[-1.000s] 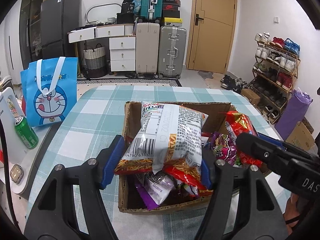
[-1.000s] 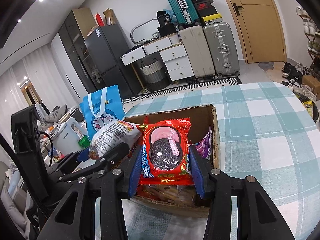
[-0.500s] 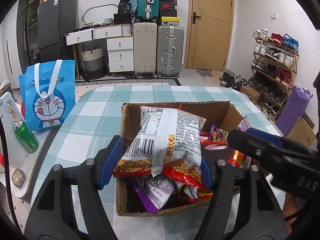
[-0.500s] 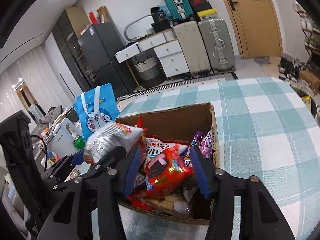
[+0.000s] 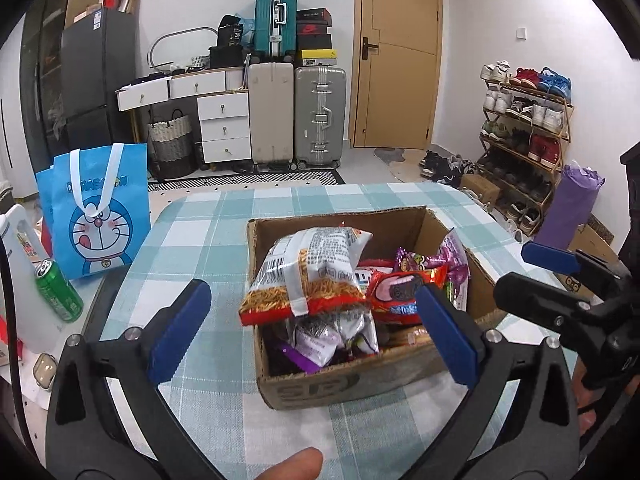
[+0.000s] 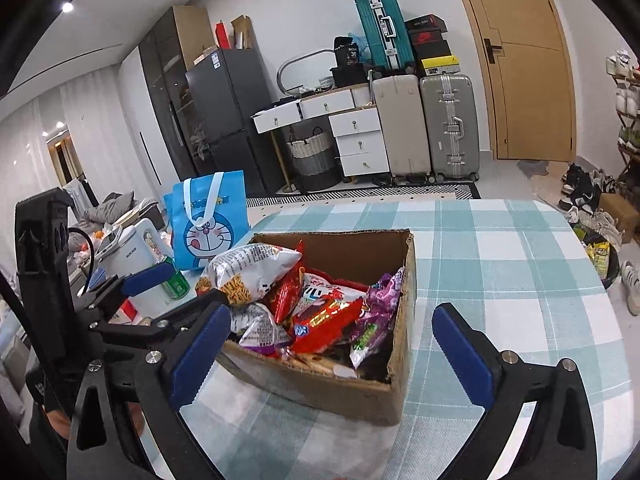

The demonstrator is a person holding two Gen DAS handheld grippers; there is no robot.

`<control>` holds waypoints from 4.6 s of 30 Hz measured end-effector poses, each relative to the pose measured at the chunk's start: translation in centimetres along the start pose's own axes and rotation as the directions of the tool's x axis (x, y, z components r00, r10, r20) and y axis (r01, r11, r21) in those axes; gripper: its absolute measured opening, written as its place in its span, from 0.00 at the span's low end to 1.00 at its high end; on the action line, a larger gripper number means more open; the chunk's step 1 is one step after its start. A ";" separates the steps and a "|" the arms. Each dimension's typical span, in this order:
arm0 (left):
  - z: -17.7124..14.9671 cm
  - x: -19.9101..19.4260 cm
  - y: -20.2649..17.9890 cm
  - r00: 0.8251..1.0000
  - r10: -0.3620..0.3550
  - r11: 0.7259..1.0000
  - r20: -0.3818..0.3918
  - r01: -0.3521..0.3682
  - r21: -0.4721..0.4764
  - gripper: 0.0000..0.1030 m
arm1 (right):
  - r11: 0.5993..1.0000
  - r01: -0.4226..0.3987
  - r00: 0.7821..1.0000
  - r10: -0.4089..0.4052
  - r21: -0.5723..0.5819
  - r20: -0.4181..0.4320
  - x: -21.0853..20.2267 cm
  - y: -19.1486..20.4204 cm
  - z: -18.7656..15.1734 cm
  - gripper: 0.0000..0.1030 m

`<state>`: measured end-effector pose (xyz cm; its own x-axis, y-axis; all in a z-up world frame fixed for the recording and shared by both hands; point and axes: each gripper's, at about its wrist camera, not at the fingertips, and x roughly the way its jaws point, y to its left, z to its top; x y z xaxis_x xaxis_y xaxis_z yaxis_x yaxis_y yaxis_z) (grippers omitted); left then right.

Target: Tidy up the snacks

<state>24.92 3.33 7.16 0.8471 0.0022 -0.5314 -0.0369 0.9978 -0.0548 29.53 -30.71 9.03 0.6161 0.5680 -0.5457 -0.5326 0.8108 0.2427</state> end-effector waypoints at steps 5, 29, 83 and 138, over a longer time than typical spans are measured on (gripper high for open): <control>-1.4 -2.5 0.5 1.000 -0.018 1.000 0.021 0.018 0.003 1.00 | 0.999 -0.005 1.000 0.006 -0.033 0.019 -1.3 0.4 -1.0 0.99; -10.5 -6.0 2.6 0.998 -0.016 0.999 0.058 0.018 -0.030 1.00 | 0.992 -0.059 0.985 0.077 -0.114 0.157 -5.3 1.7 -7.7 1.00; -11.0 -6.3 1.3 0.993 -0.009 1.000 0.115 0.008 0.014 1.00 | 0.986 0.074 0.975 -0.040 -0.152 0.220 -4.9 1.5 -9.9 1.00; -11.1 -6.3 1.1 0.993 -0.006 1.000 0.115 0.005 0.009 1.00 | 0.986 0.074 0.975 -0.040 -0.151 0.219 -4.9 1.5 -9.8 1.00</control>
